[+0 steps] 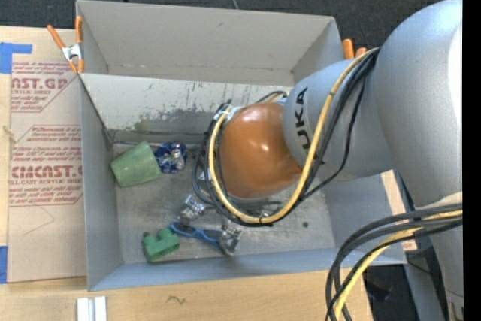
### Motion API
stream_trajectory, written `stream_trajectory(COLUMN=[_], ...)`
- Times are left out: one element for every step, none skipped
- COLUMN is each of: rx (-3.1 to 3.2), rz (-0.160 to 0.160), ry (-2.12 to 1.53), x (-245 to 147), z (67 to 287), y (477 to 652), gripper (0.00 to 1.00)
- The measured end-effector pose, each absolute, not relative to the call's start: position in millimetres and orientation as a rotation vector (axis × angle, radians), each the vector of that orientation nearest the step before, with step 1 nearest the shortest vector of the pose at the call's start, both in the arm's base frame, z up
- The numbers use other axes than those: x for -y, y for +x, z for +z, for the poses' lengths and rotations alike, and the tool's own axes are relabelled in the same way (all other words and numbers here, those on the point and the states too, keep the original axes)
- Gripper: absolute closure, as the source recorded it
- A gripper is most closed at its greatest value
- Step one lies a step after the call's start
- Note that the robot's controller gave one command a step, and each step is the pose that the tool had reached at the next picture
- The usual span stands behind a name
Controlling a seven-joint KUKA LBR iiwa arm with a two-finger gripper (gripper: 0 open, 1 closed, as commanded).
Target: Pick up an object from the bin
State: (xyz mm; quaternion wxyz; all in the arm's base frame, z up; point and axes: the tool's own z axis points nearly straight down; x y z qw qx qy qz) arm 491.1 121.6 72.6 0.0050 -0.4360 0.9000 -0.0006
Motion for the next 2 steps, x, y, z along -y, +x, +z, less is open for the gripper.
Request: stream_trajectory(rx=[-2.824, -2.622], rz=[-0.002, -0.003], ry=[-1.363, -1.713], x=[-120, -118], z=[73, 244], y=[490.7, 495.1], gripper=[1.0, 1.0])
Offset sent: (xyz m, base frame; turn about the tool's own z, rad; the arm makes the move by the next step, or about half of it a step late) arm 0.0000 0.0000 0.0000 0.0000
